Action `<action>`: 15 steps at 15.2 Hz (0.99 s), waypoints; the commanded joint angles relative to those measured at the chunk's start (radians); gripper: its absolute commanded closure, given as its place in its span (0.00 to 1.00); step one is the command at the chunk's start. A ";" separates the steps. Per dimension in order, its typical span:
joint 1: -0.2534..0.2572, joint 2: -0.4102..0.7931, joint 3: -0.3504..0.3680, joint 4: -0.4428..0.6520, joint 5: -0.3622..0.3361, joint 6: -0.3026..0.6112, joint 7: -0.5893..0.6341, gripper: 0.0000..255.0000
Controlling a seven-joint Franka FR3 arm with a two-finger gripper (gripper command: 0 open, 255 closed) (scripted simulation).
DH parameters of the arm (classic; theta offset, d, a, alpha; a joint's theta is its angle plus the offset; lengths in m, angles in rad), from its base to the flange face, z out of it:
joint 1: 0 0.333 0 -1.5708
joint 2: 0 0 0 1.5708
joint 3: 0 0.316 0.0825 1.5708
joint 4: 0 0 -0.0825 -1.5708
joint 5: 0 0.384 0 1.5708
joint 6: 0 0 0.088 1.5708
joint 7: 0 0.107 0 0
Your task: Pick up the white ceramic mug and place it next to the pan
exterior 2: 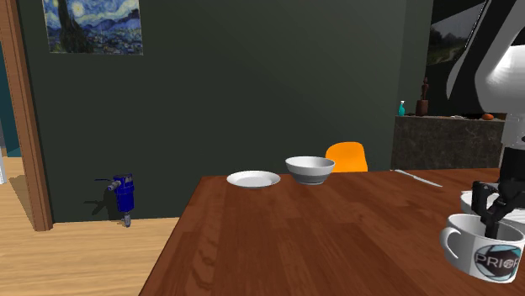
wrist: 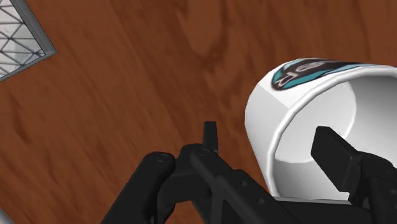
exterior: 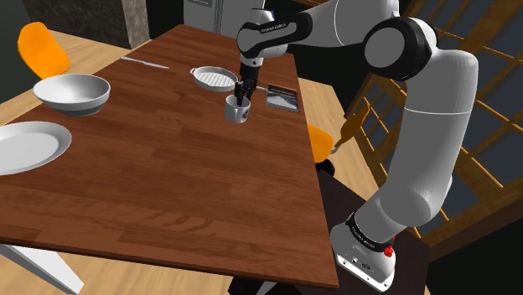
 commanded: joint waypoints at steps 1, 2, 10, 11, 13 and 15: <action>0.000 0.000 0.000 0.000 0.000 0.000 0.000 0.00; 0.000 0.000 0.000 0.000 0.000 0.000 0.000 0.00; -0.002 -0.033 -0.001 0.080 -0.001 -0.113 0.001 0.00; -0.002 -0.033 -0.001 0.080 -0.001 -0.113 0.001 0.00; -0.002 -0.033 -0.001 0.080 -0.001 -0.113 0.001 0.00; -0.002 -0.033 -0.001 0.080 -0.001 -0.113 0.001 0.00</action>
